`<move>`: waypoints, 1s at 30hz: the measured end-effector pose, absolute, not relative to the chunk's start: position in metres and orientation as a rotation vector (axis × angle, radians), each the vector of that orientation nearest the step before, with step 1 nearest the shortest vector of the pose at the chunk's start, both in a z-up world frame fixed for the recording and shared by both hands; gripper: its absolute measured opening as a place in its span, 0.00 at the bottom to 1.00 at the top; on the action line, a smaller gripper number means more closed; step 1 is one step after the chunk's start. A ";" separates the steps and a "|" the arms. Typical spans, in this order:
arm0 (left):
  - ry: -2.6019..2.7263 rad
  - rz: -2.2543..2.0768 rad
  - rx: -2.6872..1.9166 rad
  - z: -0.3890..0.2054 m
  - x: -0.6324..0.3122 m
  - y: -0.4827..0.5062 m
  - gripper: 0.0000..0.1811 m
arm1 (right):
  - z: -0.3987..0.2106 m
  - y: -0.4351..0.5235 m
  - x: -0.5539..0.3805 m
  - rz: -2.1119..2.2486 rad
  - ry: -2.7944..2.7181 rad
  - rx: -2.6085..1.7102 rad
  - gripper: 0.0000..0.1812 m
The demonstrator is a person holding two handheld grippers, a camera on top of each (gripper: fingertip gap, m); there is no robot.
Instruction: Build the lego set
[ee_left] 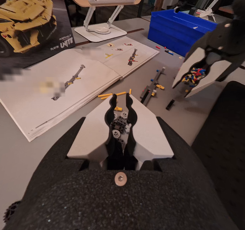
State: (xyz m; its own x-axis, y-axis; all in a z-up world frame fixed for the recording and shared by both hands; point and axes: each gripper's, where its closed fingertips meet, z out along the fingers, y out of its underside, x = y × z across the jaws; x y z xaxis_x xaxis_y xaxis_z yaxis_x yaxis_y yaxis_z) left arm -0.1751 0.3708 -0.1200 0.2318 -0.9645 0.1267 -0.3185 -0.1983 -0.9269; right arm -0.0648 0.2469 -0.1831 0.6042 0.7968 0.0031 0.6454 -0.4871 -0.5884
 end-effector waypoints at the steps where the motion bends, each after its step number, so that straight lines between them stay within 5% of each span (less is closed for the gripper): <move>1: 1.196 -0.974 -1.671 -0.118 -0.174 0.376 0.07 | -0.175 0.244 -0.053 0.348 -1.013 -2.288 0.20; 10: 1.094 -1.079 -1.705 -0.115 -0.138 0.415 0.06 | -0.175 0.184 0.084 0.039 0.088 -2.308 0.18; 30: 1.069 -1.159 -1.728 -0.127 -0.112 0.418 0.06 | -0.212 0.214 0.064 -0.111 -0.059 -2.401 0.10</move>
State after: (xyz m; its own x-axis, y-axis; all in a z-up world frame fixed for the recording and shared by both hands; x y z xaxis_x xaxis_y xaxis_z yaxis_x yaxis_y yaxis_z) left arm -0.1117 0.4183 -0.1266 0.2300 -0.9284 0.2920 -0.2163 -0.3413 -0.9147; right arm 0.0645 0.2138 -0.2123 0.9952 0.0120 0.0967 0.0740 -0.7395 -0.6690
